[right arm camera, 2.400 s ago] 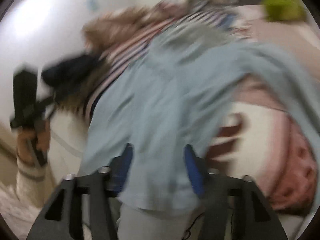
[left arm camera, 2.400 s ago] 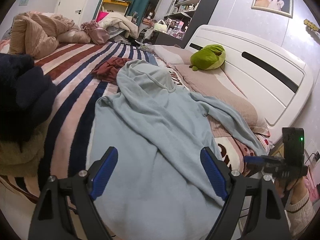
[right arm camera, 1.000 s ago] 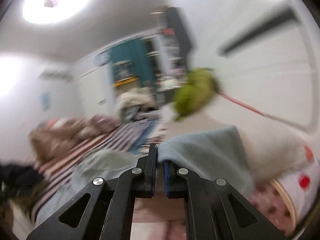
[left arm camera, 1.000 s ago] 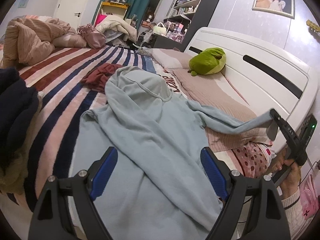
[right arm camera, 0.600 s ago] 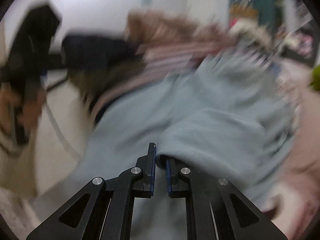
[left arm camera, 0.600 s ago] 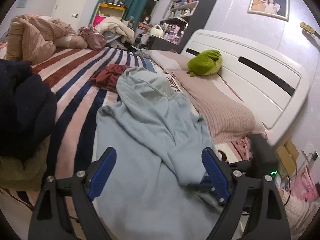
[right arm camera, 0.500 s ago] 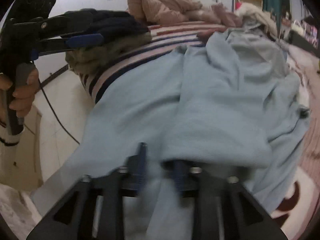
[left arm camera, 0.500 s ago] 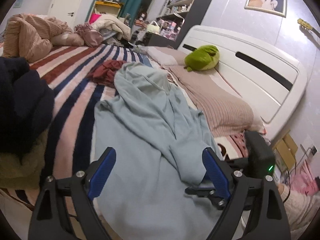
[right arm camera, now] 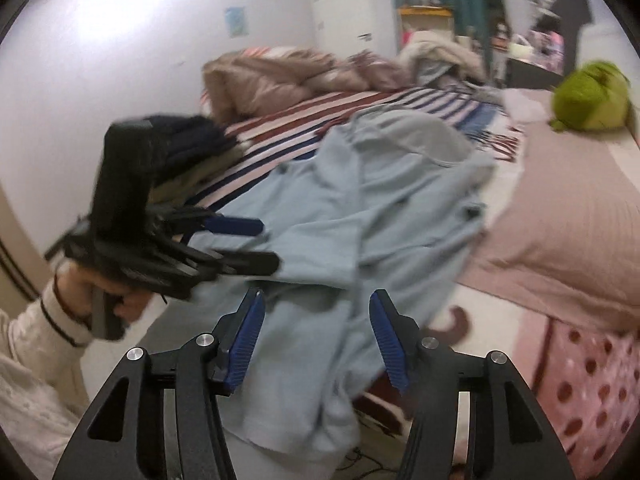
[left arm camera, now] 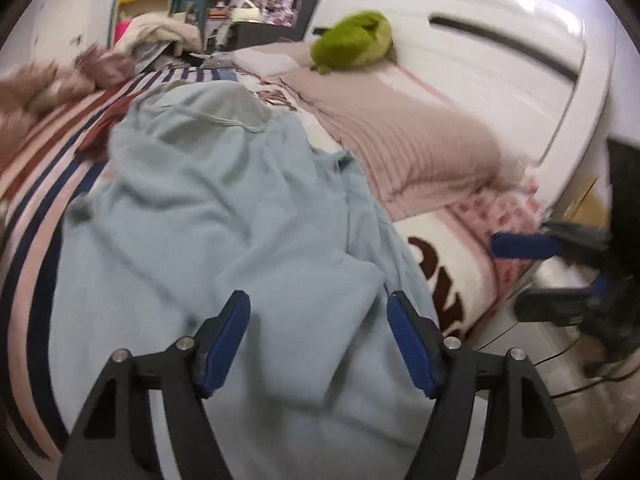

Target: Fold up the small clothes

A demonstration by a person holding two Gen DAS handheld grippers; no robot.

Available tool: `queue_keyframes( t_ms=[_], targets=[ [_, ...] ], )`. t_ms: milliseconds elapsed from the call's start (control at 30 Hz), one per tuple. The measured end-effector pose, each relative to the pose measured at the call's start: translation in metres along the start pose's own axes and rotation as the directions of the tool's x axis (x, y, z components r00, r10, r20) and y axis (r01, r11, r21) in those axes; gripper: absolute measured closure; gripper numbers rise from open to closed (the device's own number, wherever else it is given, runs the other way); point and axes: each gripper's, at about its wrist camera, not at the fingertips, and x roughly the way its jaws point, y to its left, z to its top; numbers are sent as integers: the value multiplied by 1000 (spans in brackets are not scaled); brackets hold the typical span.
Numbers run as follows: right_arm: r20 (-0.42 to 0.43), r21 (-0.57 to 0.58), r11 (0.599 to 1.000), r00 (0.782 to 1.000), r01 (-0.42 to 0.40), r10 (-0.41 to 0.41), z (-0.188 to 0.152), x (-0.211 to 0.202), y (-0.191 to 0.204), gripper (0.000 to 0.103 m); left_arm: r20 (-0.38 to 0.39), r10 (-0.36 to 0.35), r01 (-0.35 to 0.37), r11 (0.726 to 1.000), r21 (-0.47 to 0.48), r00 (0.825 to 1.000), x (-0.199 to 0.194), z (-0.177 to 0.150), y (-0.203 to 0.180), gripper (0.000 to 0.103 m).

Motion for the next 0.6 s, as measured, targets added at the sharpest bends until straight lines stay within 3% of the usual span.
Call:
queue_keyframes(
  t_ms=[67, 100, 133, 200, 267, 367, 433, 533, 600],
  targets=[
    [10, 32, 999, 1000, 0, 0, -5, -1, -10, 53, -45, -17, 18, 1000, 11, 999, 20, 0, -5, 41],
    [10, 43, 999, 1000, 0, 0, -8, -7, -13, 53, -61, 4, -3, 1000, 4, 998, 26, -1, -4, 57],
    [9, 54, 999, 1000, -1, 1, -11, -9, -16, 53, -65, 34, -35, 999, -4, 997, 27, -2, -3, 63],
    [7, 67, 998, 1000, 5, -5, -16, -12, -22, 53, -29, 18, -20, 999, -37, 999, 16, 0, 3, 87],
    [3, 78, 997, 1000, 7, -7, -22, -14, -25, 53, 23, -6, 8, 997, -82, 1000, -4, 0, 13, 99],
    [7, 104, 995, 1000, -12, 11, -27, -17, -29, 53, 123, -18, 35, 989, -142, 992, -40, -5, 25, 102],
    [7, 115, 993, 1000, -15, 14, -30, -19, -28, 53, 161, 18, 14, 981, -193, 987, -61, -18, 37, 103],
    [-1, 135, 991, 1000, -12, 12, -33, -18, -26, 53, 170, 85, -35, 960, -276, 982, -84, -48, 59, 103],
    [-12, 144, 989, 1000, -16, 18, -34, -16, -25, 53, 153, 37, 6, 962, -273, 988, -87, -61, 67, 103]
  ],
)
